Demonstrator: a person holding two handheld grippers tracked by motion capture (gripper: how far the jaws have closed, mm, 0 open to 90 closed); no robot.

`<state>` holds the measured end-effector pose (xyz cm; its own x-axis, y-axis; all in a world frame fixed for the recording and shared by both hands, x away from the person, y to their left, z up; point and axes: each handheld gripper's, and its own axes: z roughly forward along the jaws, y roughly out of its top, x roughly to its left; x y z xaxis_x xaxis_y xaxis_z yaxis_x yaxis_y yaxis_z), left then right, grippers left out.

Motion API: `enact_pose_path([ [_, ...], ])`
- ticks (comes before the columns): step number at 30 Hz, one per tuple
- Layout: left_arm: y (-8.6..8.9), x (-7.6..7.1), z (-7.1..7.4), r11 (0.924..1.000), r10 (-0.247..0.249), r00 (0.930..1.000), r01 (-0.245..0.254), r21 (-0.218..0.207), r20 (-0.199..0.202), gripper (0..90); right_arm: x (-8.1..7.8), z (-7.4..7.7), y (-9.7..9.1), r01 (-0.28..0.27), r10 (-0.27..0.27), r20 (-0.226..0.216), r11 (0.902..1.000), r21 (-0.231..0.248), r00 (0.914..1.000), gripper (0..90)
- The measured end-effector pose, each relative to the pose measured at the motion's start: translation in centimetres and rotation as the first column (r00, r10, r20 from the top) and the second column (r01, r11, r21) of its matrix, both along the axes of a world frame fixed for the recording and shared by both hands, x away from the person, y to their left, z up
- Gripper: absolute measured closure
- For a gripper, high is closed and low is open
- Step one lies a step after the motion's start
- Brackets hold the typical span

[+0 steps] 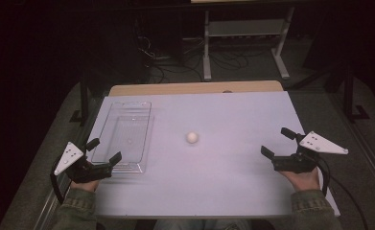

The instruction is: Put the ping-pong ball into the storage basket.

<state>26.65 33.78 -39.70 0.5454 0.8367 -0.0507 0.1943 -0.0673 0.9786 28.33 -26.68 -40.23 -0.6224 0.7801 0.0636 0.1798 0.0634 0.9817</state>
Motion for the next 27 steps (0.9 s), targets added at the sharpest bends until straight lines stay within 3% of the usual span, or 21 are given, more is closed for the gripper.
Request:
enact_pose_path([
  [10, -0.2, -0.1, 0.4, 0.9995, 0.016, 0.9998, -0.016, 0.029, -0.01, 0.0, -0.1, -0.1, 0.0, 0.003, -0.003, 0.003, 1.0, 0.004, 1.0, 0.0],
  [16, -0.6, -0.2, 0.7, 0.9972, 0.003, 0.9998, -0.002, 0.075, -0.019, 0.0, -0.1, -0.1, -0.2, 0.011, -0.012, 0.004, 0.9999, 0.008, 0.9999, 0.0],
  [20, -0.8, -0.2, 1.0, 0.9967, -0.003, 0.9998, 0.005, 0.081, -0.02, 0.0, -0.1, -0.1, -0.2, 0.013, -0.013, 0.002, 0.9999, 0.008, 0.9999, 0.0],
  [27, -1.2, -0.1, 1.7, 0.9906, -0.027, 0.9994, 0.03, 0.134, -0.022, 0.0, -0.1, -0.2, -0.1, 0.006, -0.006, 0.001, 1.0, 0.0, 1.0, 0.0],
])
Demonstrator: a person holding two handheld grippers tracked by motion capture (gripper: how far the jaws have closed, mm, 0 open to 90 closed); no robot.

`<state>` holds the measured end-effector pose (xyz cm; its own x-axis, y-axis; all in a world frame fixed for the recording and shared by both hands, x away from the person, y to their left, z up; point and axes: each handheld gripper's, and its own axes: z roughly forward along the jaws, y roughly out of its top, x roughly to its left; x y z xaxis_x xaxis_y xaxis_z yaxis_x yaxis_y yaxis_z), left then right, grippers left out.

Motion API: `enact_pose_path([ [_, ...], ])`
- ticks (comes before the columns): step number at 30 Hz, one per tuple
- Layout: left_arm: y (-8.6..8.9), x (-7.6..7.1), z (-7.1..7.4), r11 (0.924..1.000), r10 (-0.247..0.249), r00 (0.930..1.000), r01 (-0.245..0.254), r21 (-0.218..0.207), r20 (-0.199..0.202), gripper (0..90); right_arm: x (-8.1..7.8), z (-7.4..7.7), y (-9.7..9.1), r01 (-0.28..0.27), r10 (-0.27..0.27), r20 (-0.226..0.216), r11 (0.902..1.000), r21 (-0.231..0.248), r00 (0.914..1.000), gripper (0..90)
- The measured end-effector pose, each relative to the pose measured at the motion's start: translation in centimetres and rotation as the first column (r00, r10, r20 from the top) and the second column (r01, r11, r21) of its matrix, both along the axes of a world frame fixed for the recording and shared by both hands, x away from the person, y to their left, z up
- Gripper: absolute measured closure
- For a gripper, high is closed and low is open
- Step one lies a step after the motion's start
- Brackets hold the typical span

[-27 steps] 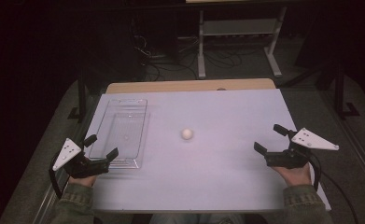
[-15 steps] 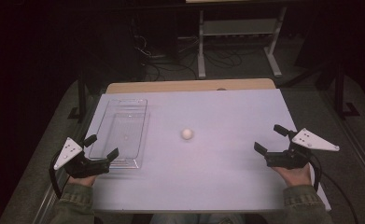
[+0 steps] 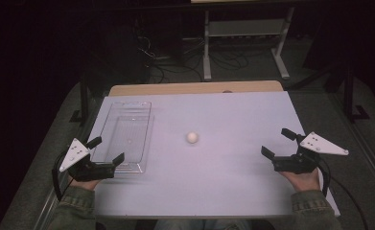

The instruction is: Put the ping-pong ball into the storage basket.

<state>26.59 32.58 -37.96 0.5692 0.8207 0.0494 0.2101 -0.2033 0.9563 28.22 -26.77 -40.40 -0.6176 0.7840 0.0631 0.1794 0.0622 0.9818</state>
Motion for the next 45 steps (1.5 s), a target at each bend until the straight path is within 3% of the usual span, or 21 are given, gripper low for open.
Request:
enact_pose_path([
  [8, -0.5, 0.5, 1.4, 0.9988, -0.033, 0.9994, 0.033, 0.036, 0.006, 0.0, 0.0, 0.0, 0.0, 0.002, -0.002, 0.001, 1.0, -0.001, 1.0, 0.0],
  [18, -0.9, 0.8, 2.4, 0.9945, -0.057, 0.9983, 0.058, 0.088, -0.016, 0.0, -0.1, 0.1, -0.1, 0.002, -0.002, 0.006, 1.0, 0.004, 1.0, 0.0],
  [35, -1.5, 1.7, 4.2, 0.9882, -0.085, 0.9954, 0.09, 0.124, -0.044, 0.0, -0.1, 0.1, -0.2, 0.004, -0.004, 0.005, 1.0, 0.008, 1.0, 0.0],
  [45, -2.2, 2.2, 5.3, 0.9805, -0.12, 0.9916, 0.126, 0.151, -0.048, 0.0, 0.0, 0.0, 0.1, -0.01, 0.01, -0.006, 0.9999, -0.006, 0.9999, 0.0],
])
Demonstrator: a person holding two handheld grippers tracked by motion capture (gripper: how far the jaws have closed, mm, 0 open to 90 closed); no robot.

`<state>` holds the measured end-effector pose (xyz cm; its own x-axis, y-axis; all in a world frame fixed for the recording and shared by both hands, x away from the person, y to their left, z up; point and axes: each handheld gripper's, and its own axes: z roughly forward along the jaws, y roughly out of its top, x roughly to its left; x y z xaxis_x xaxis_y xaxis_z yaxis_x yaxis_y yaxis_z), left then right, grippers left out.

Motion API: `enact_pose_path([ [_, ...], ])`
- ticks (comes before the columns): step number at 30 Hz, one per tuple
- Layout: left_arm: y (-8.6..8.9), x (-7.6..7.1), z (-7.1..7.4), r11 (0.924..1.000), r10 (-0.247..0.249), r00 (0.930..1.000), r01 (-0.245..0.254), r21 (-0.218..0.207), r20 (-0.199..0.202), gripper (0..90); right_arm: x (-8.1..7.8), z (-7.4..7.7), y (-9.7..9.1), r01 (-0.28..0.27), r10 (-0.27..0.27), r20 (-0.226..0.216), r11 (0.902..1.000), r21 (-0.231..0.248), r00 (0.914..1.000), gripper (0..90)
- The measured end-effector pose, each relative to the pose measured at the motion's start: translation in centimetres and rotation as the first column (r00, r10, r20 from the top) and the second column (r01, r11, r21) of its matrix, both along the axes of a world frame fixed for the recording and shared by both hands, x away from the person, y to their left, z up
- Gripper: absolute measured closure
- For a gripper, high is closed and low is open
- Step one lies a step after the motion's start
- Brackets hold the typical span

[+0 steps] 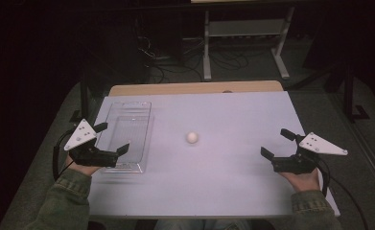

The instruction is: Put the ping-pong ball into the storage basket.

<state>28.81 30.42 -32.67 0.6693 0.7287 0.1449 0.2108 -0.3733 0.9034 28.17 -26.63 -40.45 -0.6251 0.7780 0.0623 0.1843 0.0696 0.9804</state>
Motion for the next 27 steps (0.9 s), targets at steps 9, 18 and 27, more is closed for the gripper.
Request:
enact_pose_path([
  [9, -0.8, 0.4, 0.6, 0.9988, -0.04, 0.9991, 0.041, 0.028, -0.015, 0.0, 0.0, 0.0, 0.0, -0.001, 0.001, 0.002, 1.0, 0.002, 1.0, 0.0],
  [18, -1.4, 0.9, 0.6, 0.9954, -0.07, 0.997, 0.072, 0.064, -0.034, 0.0, 0.0, 0.0, 0.0, -0.001, 0.001, 0.004, 1.0, -0.009, 1.0, 0.0],
  [27, -2.1, 1.8, 0.8, 0.9907, -0.089, 0.9944, 0.094, 0.098, -0.058, 0.0, 0.0, 0.0, 0.0, -0.003, 0.003, -0.001, 1.0, -0.003, 1.0, 0.0],
])
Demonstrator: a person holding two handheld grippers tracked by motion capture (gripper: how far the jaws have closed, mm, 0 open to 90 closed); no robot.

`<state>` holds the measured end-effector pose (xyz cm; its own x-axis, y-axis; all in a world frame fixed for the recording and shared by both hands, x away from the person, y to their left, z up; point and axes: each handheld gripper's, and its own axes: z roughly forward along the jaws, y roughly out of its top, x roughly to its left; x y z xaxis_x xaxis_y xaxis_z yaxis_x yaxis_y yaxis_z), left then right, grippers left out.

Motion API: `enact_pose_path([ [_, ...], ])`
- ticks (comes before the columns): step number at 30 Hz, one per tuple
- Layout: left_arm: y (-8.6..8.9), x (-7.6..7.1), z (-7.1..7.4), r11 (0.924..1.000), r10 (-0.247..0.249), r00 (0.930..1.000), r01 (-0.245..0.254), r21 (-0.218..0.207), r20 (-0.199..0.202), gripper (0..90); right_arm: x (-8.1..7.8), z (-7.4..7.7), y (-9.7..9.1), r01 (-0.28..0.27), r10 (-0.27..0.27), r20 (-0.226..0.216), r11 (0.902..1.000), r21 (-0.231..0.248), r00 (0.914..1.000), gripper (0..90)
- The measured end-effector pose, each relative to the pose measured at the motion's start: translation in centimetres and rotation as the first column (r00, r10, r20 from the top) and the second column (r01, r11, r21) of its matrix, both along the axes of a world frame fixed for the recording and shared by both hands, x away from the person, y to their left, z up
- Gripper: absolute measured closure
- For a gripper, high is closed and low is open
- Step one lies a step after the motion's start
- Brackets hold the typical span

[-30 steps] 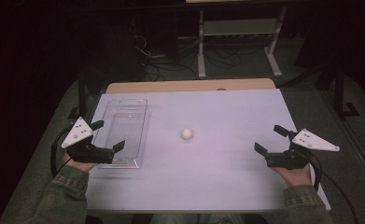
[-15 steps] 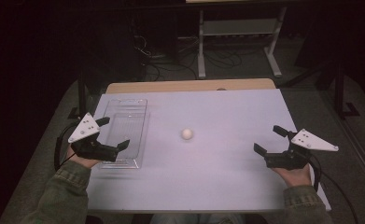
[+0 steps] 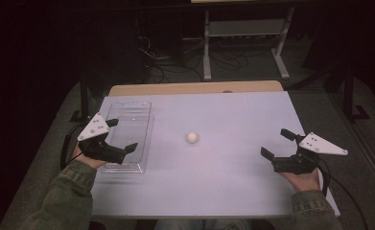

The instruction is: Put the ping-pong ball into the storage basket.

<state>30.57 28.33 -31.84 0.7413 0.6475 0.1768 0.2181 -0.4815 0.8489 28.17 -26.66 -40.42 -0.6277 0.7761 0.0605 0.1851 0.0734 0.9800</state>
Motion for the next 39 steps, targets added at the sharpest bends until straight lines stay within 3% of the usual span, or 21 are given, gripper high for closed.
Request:
enact_pose_path([
  [25, -2.3, 2.6, 2.0, 0.9927, -0.091, 0.9946, 0.094, 0.074, -0.049, 0.0, 0.0, 0.0, 0.0, -0.007, 0.007, -0.008, 1.0, -0.005, 0.9999, 0.0],
  [32, -3.3, 3.2, 2.4, 0.9803, -0.155, 0.9842, 0.164, 0.11, -0.085, 0.0, 0.1, -0.1, 0.0, -0.008, 0.008, -0.011, 1.0, -0.006, 0.9999, 0.0],
  [39, -4.3, 3.8, 2.6, 0.9721, -0.175, 0.9799, 0.188, 0.141, -0.095, 0.0, 0.0, -0.1, 0.1, -0.013, 0.013, -0.015, 0.9999, -0.007, 0.9998, 0.0],
])
